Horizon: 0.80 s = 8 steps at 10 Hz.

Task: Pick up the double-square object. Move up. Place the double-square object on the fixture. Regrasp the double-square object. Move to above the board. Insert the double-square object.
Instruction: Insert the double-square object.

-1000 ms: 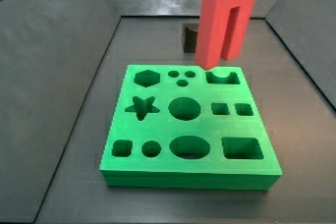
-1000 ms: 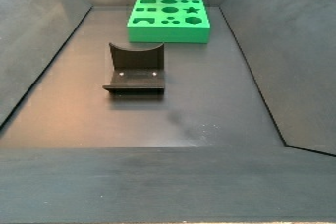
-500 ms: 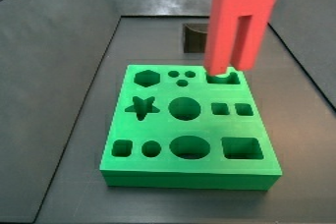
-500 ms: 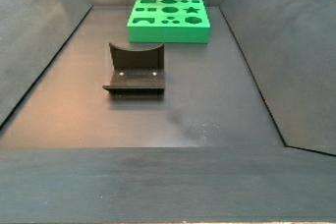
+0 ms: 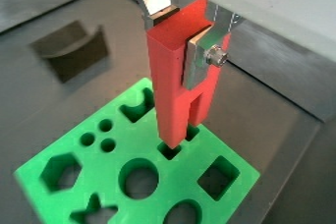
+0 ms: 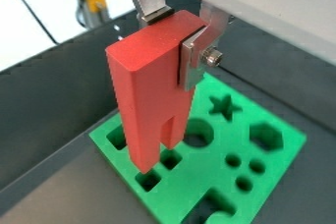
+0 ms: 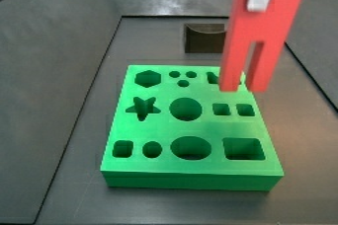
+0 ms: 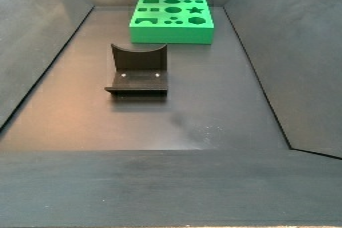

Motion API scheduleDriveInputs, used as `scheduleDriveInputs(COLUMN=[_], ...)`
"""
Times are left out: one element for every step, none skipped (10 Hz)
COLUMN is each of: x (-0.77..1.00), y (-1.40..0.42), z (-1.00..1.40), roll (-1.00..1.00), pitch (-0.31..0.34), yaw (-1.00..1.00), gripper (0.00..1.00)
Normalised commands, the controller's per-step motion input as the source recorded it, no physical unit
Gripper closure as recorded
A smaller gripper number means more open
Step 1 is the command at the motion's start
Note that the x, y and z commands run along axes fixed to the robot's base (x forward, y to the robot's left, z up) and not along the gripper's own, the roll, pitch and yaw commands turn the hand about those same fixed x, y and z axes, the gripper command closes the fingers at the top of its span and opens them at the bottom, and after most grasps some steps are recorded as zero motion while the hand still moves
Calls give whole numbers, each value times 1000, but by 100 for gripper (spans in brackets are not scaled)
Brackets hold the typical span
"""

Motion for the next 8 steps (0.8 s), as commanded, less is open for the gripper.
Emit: scheduleDriveInputs(x=[169, 0, -174, 0, 14, 269, 326, 357], y=[0, 0, 0, 0, -60, -46, 0, 0], z=[-274, -317, -417, 0, -291, -657, -680, -691], roll=[90, 89, 100, 23, 21, 29, 17, 47], pitch=[39, 59, 27, 0, 0, -1, 0, 0], yaw=[-629, -209, 0, 0, 0, 171, 237, 306], gripper=[100, 100, 100, 100, 100, 100, 100, 100])
